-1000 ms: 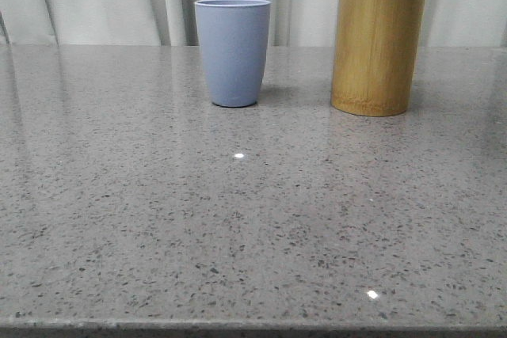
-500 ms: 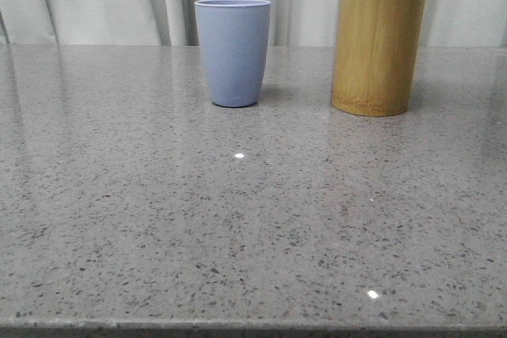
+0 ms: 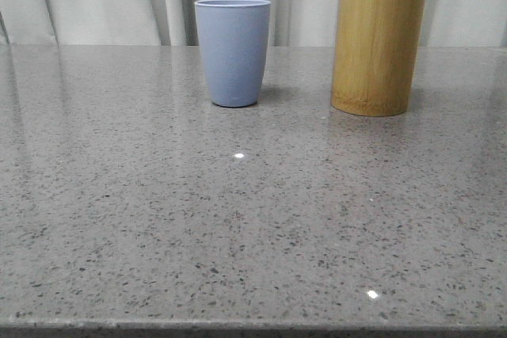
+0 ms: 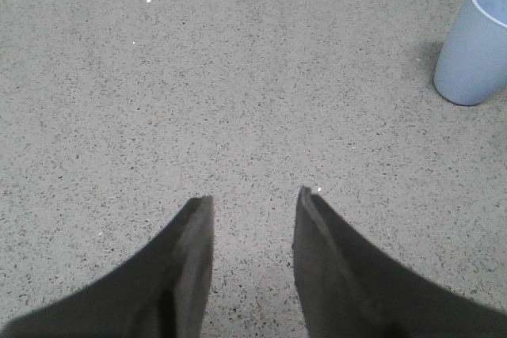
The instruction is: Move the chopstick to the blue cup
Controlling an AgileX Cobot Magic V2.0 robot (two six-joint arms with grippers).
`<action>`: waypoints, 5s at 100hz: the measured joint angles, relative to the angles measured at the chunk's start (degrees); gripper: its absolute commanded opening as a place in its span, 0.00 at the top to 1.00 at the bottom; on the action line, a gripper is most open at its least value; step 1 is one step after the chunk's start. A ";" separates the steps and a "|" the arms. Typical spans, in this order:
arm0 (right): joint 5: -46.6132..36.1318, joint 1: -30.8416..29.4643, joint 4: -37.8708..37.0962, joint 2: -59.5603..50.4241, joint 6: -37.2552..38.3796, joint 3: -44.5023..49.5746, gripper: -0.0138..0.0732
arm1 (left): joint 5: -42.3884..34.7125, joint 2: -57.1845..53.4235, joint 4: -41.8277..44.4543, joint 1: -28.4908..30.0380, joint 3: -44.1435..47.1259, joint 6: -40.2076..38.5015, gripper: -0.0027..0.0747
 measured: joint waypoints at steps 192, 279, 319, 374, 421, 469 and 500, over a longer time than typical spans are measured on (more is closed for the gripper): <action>-6.62 3.14 0.00 18.21 9.10 0.00 0.52 | 0.11 0.00 0.00 0.00 0.00 0.00 0.65; 3.33 -2.62 3.04 -6.13 9.22 15.97 0.54 | -1.53 0.00 0.00 0.00 0.00 0.00 0.65; 9.01 -12.79 3.49 -26.22 9.22 34.94 0.89 | -6.00 -1.08 0.00 0.00 1.56 0.00 0.90; 9.83 -17.15 3.60 -46.81 9.22 50.45 0.96 | -16.40 -13.29 0.00 0.00 14.14 0.00 0.99; 9.61 -17.15 3.69 -61.74 9.22 61.04 0.96 | -16.56 -25.97 0.00 0.00 23.83 0.00 0.99; 9.61 -17.15 3.69 -64.02 9.22 62.05 0.96 | -16.35 -26.93 0.00 0.00 24.31 0.00 0.99; 9.61 -17.15 3.69 -64.02 9.22 62.05 0.96 | -16.35 -26.93 0.00 0.00 24.31 0.00 0.99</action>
